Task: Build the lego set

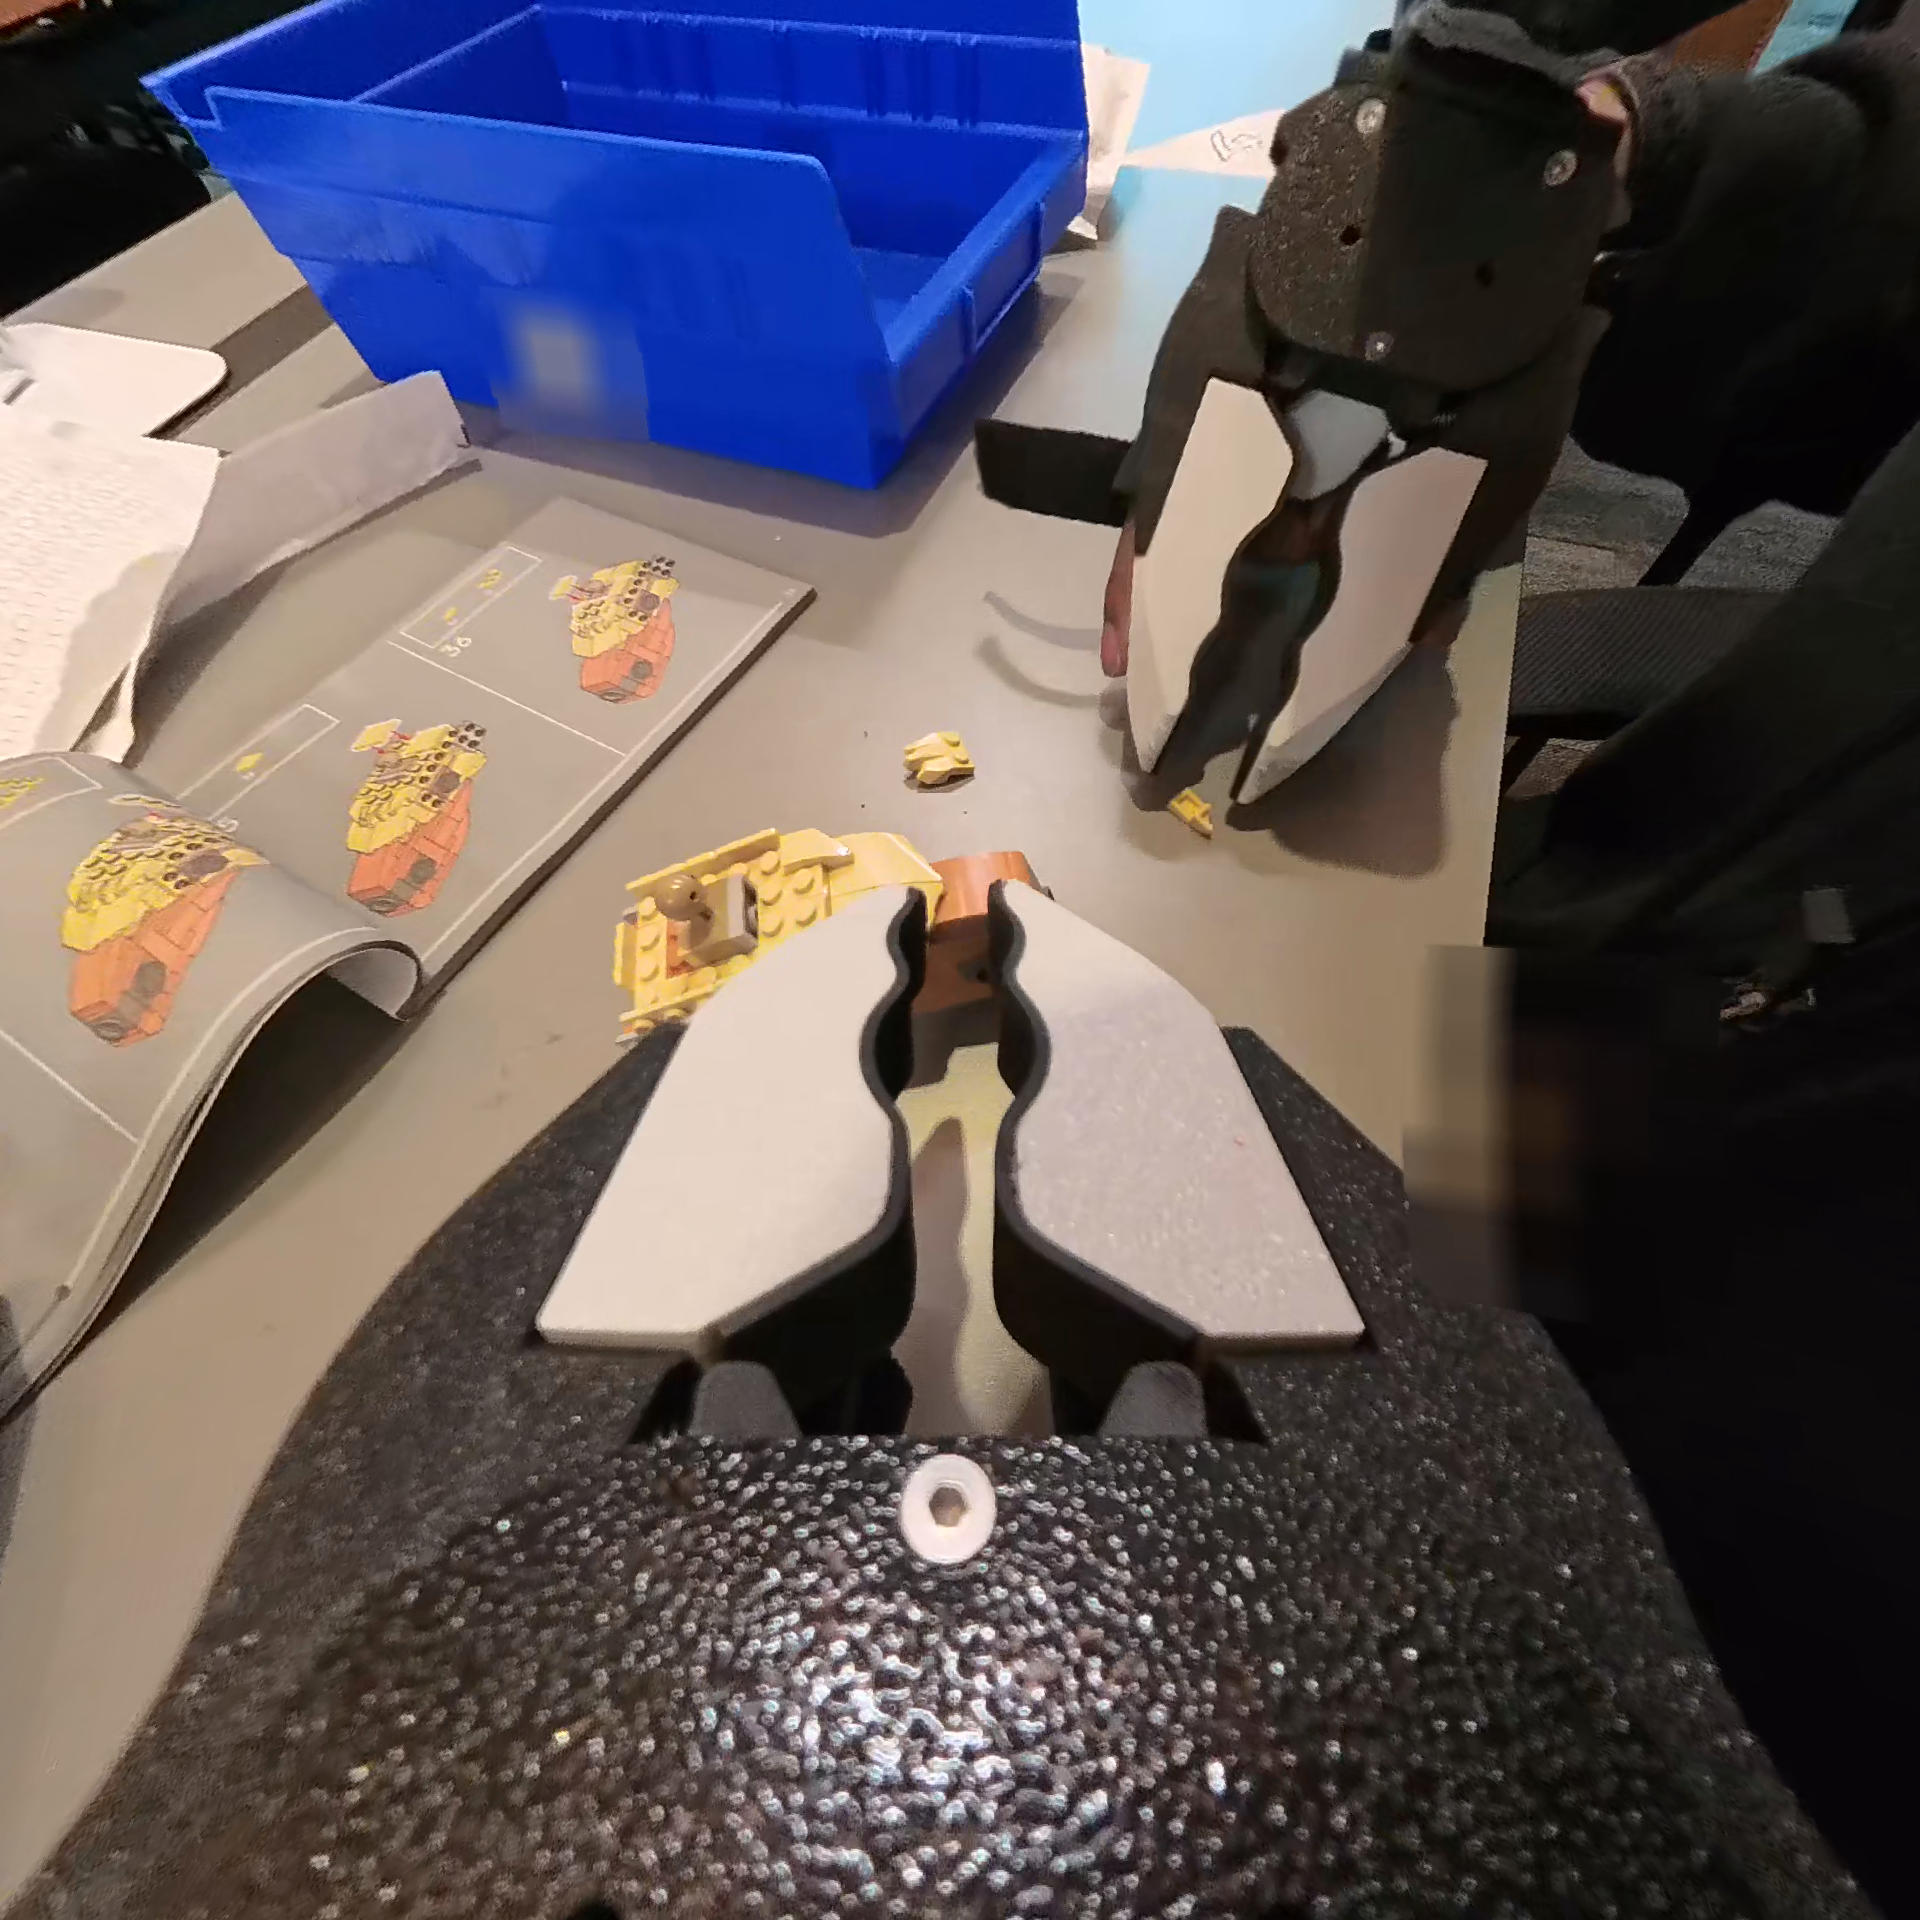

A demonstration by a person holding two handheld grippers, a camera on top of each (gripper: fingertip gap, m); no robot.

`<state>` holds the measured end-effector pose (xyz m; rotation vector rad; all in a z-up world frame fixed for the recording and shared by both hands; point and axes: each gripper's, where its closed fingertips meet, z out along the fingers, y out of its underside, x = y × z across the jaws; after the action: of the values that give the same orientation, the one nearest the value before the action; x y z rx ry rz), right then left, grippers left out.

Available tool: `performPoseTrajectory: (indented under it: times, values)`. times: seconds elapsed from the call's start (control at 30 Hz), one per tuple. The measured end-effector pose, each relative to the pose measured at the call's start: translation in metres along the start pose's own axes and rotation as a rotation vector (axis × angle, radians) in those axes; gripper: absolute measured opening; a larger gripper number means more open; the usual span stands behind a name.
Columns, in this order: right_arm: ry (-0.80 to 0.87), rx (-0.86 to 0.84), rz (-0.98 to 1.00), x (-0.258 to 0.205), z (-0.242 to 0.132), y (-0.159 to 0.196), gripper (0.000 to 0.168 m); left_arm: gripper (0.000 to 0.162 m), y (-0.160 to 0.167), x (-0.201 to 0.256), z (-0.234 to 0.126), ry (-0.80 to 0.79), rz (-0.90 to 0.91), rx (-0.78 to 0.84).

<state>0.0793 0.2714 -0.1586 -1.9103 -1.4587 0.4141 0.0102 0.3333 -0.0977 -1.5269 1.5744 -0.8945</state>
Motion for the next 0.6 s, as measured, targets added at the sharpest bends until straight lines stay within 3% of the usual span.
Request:
performPoseTrajectory:
  times: [0.13, 0.2, 0.37, 0.6]
  values:
    - [-0.019, -0.057, -0.02, 0.001, 0.007, 0.002, 0.017, 0.01, 0.003, 0.005, -0.002, -0.003, -0.008, 0.005]
    - [-0.031, -0.053, -0.019, -0.002, 0.01, 0.0, 0.007, 0.01, 0.003, 0.009, -0.003, -0.004, -0.01, 0.007]
    - [0.004, 0.004, 0.085, 0.007, 0.009, -0.007, 0.005, 0.01, 0.0, 0.018, -0.005, -0.003, -0.002, 0.042]
    - [-0.092, 0.615, 0.569, 0.028, -0.028, -0.079, 0.001, 0.011, -0.025, 0.032, 0.004, -0.028, 0.016, 0.198]
